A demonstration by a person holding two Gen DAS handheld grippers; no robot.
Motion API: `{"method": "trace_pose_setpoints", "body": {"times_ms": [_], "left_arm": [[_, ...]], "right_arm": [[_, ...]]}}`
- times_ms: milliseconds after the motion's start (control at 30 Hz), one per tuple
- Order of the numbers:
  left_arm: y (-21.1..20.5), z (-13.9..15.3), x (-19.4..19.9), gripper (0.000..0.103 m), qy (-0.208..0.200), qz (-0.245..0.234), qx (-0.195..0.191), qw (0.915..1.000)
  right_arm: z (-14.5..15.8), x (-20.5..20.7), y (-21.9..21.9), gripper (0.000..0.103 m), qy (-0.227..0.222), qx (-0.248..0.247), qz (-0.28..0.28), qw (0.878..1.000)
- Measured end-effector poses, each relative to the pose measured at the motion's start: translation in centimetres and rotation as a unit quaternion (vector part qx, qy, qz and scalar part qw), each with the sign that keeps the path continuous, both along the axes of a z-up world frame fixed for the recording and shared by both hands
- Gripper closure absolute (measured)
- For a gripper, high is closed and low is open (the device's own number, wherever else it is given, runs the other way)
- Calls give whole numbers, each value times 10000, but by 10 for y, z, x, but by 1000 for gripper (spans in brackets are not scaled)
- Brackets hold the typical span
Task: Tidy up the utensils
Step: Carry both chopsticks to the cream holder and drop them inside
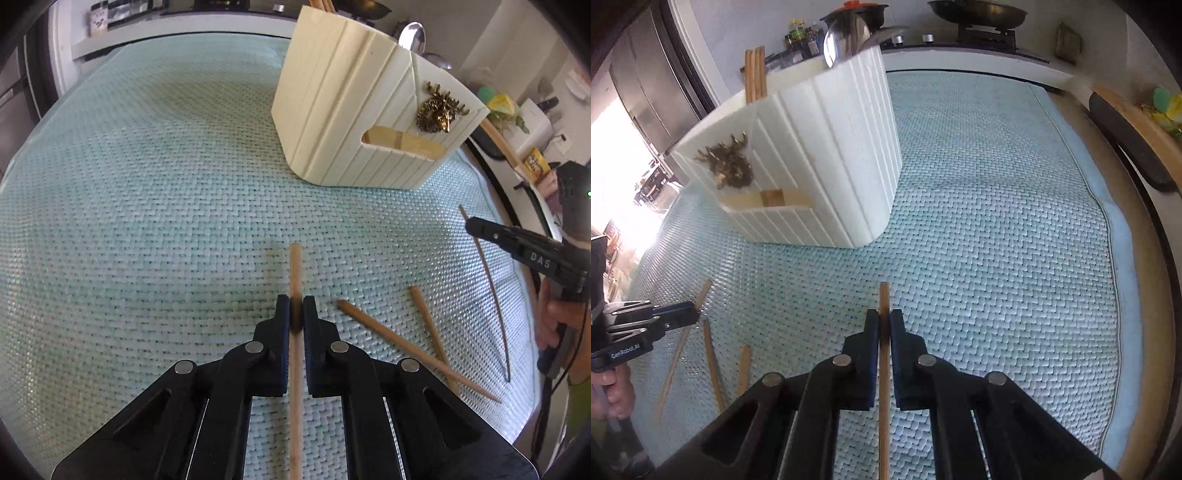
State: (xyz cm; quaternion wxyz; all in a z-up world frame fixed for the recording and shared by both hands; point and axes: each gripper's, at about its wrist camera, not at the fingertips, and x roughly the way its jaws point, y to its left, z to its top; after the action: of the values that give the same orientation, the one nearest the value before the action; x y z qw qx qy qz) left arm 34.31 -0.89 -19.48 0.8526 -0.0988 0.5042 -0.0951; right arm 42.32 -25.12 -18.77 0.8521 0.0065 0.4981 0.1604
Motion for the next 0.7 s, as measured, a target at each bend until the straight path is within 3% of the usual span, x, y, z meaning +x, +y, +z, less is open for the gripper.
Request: {"method": "trace_pose_setpoints", "body": {"times_ms": [300,500,700], "left_arm": [[18,83,-57,98,-1009,-106,-236,9946],[22,143,-94,99,-1846,-270,-251,9821],[23,173,-114,99,-2432,-295,-367,9688]], "right_arm": [[83,-72,-15,97,-1084,346,-12,9935],[137,-133,-11,97,-1938,504,-65,9797],[175,-176,0,97,-2706,502,-127,9613]]}}
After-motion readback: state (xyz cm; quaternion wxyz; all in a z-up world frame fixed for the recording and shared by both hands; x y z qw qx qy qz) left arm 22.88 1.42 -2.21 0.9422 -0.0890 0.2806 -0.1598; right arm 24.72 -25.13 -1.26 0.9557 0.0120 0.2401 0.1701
